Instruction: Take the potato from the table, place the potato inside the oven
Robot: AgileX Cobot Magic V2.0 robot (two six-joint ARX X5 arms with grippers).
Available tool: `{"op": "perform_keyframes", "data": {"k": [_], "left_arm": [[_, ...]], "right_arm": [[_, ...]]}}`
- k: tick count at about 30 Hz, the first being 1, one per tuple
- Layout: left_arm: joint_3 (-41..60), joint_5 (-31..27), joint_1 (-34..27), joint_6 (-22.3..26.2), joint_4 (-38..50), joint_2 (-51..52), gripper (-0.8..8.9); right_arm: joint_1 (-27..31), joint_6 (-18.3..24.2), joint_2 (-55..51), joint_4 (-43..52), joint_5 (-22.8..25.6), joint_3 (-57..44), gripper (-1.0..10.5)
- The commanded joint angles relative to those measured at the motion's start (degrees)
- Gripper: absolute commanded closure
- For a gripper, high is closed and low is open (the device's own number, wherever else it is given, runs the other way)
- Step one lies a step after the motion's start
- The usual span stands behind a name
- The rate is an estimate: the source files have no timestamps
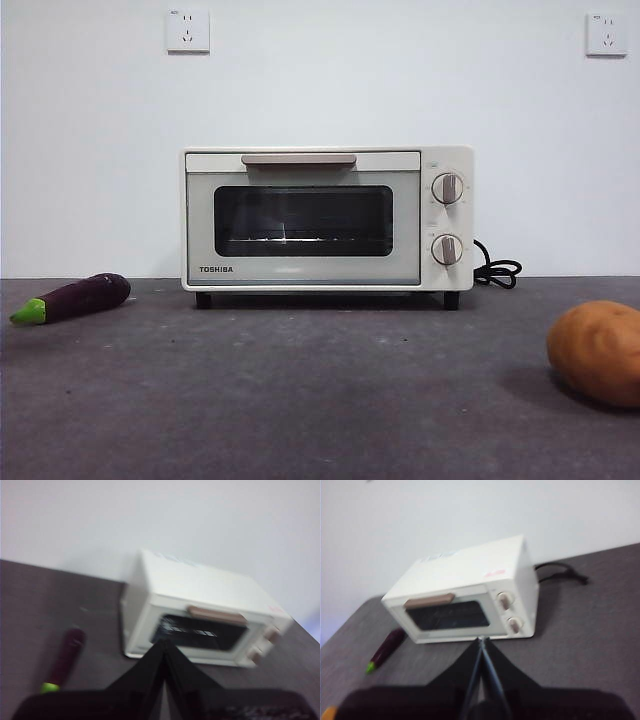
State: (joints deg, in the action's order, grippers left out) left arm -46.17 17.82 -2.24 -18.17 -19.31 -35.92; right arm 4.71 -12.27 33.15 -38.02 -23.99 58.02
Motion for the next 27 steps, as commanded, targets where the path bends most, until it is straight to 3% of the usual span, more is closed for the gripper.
{"op": "perform_keyframes", "data": {"k": [1, 11, 18, 27], "left_arm": [[-4.0, 6.0, 0.1, 2.8, -0.3, -8.0, 8.19], [-29.6, 9.6, 5.1, 7.0, -13.7, -38.4, 8.19], [-45.1, 9.2, 9.4, 7.7, -17.5, -52.9, 8.19], [-56.9, 9.2, 13.6, 8.3, -20.3, -63.7, 8.19]], "right_arm": [[-0.2, 3.1, 5.6, -2.0, -2.8, 4.5, 9.5], [-0.3, 3.5, 19.3, -4.5, -13.4, 11.1, 9.5], [-0.3, 3.5, 24.1, -7.3, -13.9, 12.5, 9.5], [-0.3, 4.3, 30.2, -11.8, -13.9, 16.6, 9.5]]}}
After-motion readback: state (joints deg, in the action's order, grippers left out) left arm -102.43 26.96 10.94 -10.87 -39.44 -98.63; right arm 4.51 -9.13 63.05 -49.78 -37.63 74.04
